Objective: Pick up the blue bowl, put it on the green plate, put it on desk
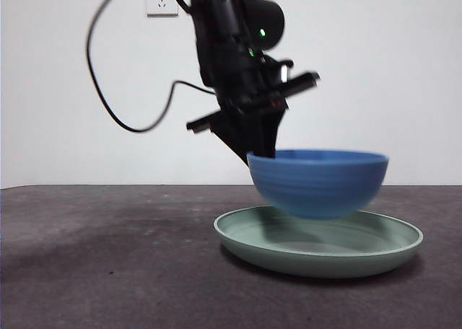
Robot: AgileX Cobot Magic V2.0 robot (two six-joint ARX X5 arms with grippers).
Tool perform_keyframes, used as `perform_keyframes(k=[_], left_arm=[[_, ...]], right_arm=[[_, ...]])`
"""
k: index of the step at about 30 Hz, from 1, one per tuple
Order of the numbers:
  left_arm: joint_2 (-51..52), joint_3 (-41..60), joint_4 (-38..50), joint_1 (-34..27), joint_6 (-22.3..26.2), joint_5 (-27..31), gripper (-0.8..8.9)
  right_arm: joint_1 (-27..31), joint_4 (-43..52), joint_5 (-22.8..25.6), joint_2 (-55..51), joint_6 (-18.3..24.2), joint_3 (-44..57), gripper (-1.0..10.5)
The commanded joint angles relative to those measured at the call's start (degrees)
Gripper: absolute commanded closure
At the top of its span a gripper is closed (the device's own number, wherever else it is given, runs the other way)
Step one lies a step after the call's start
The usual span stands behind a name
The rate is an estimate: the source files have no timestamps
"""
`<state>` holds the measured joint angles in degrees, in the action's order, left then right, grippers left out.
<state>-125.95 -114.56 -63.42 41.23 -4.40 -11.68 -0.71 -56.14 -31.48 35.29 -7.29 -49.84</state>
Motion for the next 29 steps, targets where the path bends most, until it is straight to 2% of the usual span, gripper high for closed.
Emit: perform_keyframes(k=[1,10,11,13,15,16,21,23,26,29], left_arm=[[-3.5,-3.1,0.0,0.3,0.5,0.3,7.99],[-5.7,-3.1,0.1,0.3,0.5,1.2,7.72],[-5.7,-3.1,0.1,0.3,0.5,1.2,7.42],[-5.7,-3.1,0.2,0.3,0.5,1.2,6.15],[-5.7,-3.1,0.2,0.1,0.3,1.2,4.01],[-5.6,-3.1,0.2,0.1,0.3,1.2,3.43],[-5.3,-7.8,-7.6,-0.5,1.0,1.2,3.24],[-3.6,-9.8,-11.6,-1.1,1.6,1.2,2.75],[2.0,-10.0,-16.2,-1.9,3.5,1.2,2.73],[10.1,-9.9,-16.7,-3.2,4.0,1.2,2.73]], right_arm=[[-0.1,0.3,0.0,0.1,0.4,-0.9,4.1],[-0.1,0.3,0.0,0.1,0.3,-0.9,4.1],[-0.1,0.3,0.0,0.1,0.2,-0.9,4.1],[-0.1,0.3,0.0,0.1,0.2,-0.9,4.1],[-0.1,0.3,0.0,0.1,0.2,-0.9,4.1],[-0.1,0.3,0.0,0.1,0.2,-0.9,4.1],[-0.1,0.3,0.0,0.1,0.2,-0.9,4.1],[-0.1,0.3,0.0,0.1,0.2,-0.9,4.1],[-0.1,0.4,0.0,0.1,0.2,-0.9,4.1],[-0.1,0.4,0.0,0.1,0.2,-0.9,4.1]])
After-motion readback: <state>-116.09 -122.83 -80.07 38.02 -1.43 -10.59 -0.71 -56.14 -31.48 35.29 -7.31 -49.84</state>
